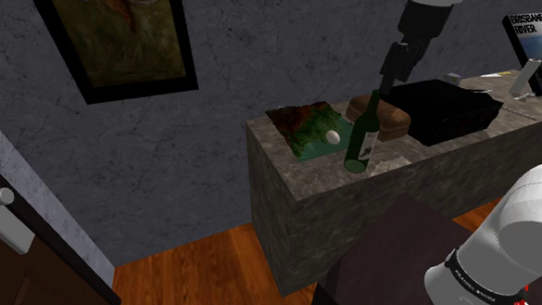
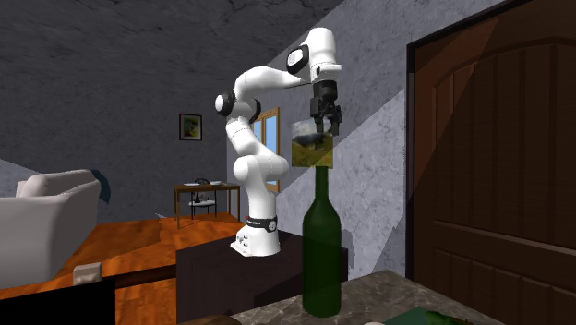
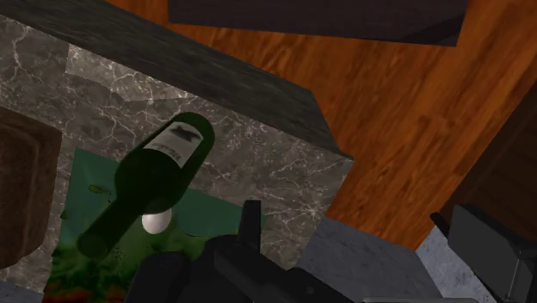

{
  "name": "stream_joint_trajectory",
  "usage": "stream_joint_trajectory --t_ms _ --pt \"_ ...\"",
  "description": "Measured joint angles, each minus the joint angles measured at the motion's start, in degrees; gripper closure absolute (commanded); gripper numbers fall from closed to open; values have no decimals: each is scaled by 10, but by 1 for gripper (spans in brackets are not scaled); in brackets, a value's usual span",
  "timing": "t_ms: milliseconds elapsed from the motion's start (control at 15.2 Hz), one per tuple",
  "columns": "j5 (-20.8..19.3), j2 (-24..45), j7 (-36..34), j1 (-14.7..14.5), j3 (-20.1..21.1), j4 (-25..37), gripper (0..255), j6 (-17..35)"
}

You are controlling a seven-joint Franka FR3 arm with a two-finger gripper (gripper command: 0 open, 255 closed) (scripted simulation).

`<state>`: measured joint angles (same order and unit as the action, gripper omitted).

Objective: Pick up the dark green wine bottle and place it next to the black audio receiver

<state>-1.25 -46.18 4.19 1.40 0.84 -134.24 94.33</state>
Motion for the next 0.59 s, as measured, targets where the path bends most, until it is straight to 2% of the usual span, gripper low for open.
stream_joint_trajectory --t_ms 264,594 --pt "-10 22 10 12 -20 -2 0 23" --pt "-26 90 27 37 -63 8 0 80"
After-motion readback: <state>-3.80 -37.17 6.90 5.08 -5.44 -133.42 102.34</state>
